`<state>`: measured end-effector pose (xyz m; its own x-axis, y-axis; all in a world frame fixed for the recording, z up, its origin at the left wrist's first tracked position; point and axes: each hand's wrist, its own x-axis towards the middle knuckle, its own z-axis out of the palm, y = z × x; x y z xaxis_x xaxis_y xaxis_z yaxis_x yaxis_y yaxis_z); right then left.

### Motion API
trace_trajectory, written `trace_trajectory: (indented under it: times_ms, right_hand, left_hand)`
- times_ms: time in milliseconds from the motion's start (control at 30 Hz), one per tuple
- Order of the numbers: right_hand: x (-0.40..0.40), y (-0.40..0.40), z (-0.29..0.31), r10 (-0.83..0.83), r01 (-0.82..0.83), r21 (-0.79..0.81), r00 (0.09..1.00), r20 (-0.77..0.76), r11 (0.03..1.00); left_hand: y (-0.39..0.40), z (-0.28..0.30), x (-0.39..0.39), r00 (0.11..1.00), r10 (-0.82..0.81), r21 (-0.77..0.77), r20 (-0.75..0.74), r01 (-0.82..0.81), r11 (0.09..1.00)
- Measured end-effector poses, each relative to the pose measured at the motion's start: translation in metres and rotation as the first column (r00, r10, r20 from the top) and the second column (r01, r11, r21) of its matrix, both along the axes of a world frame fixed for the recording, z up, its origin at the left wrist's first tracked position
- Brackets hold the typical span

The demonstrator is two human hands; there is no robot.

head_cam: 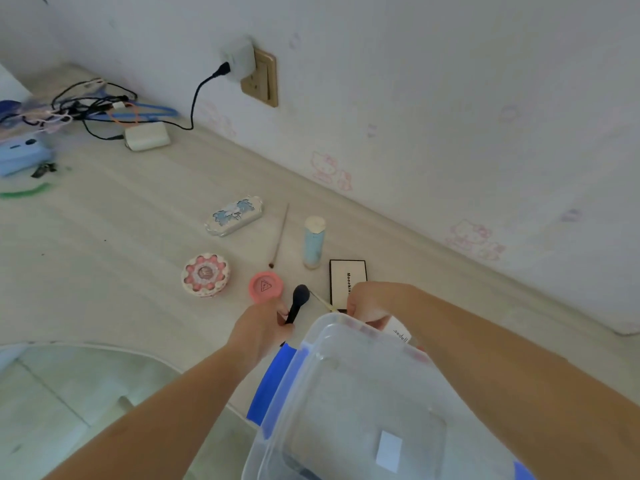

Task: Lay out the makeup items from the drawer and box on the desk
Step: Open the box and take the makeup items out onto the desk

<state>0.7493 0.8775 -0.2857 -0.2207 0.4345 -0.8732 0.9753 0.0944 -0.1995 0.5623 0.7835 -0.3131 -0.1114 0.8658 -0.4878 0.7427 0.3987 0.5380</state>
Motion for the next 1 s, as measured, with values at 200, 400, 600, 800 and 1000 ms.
trace_trajectory:
  times_ms: [200, 400, 600, 800, 1000]
  right_hand:
    - [-0.005, 0.003, -0.015, 0.101, -0.103, 0.038, 0.994, 0.049, 0.994]
    - [-0.005, 0.003, -0.019, 0.14, -0.146, 0.081, 0.987, 0.074, 0.986]
    - [-0.004, 0.0, -0.015, 0.179, -0.183, 0.114, 0.983, 0.051, 0.976]
    - [0.012, -0.003, 0.006, -0.166, 0.22, 0.179, 0.947, -0.275, 0.959]
    - [0.055, -0.026, 0.059, -0.393, 0.605, 0.243, 0.722, -0.569, 0.758]
  left_hand:
    - [0.004, -0.01, 0.002, 0.998, -0.015, 0.03, -0.058, 0.017, 0.999]
    - [0.006, -0.017, 0.001, 0.997, 0.014, 0.063, -0.073, -0.01, 0.998]
    - [0.006, -0.017, 0.0, 0.999, 0.007, 0.073, -0.051, -0.003, 0.997]
    - [0.014, 0.004, 0.001, 0.997, 0.062, 0.16, 0.043, -0.068, 0.985]
    - [0.038, 0.071, 0.018, 0.966, 0.018, 0.306, 0.259, -0.1, 0.947]
